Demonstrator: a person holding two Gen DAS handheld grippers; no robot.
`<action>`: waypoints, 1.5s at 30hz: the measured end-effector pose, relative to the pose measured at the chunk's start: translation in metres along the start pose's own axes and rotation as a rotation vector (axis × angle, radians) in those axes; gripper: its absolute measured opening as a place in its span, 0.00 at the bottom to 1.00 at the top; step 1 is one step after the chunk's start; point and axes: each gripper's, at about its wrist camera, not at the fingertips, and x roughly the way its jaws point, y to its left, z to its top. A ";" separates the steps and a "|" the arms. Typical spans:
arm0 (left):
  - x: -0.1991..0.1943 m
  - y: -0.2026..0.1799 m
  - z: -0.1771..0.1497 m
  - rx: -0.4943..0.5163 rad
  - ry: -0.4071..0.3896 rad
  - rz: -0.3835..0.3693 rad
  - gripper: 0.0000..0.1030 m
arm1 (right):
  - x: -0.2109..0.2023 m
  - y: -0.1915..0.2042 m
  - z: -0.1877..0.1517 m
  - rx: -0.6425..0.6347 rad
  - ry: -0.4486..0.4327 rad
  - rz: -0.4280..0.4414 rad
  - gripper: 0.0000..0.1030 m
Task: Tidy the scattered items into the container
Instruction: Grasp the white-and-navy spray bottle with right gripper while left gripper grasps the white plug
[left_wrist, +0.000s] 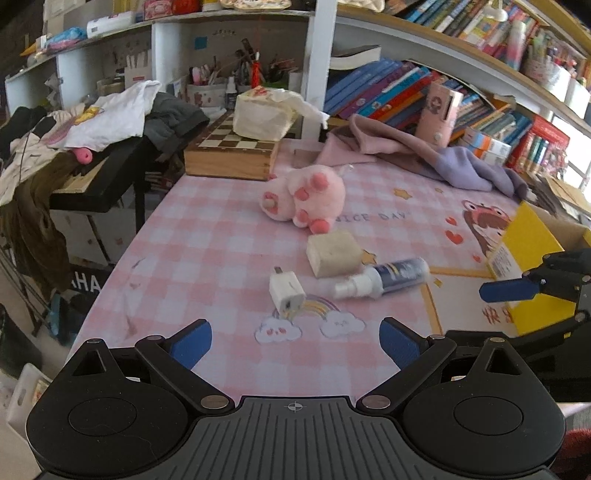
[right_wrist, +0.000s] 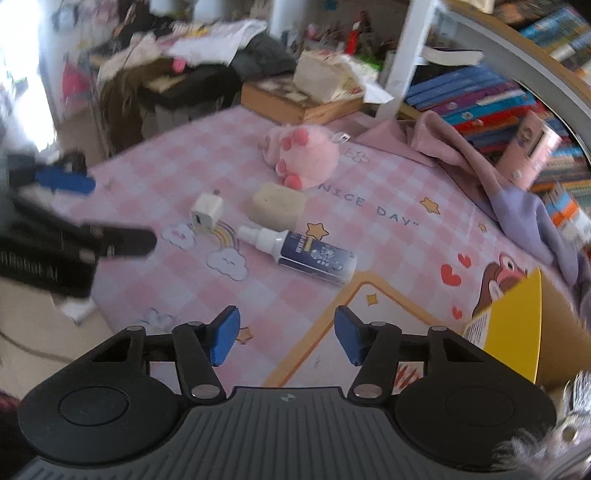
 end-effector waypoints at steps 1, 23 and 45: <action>0.005 0.001 0.003 -0.004 0.001 0.004 0.95 | 0.005 -0.001 0.003 -0.025 0.008 -0.002 0.49; 0.102 0.014 0.024 -0.095 0.159 -0.020 0.36 | 0.100 -0.024 0.057 -0.405 0.097 0.110 0.43; 0.103 0.005 0.025 0.024 0.165 -0.022 0.26 | 0.095 -0.032 0.042 -0.072 0.212 0.229 0.32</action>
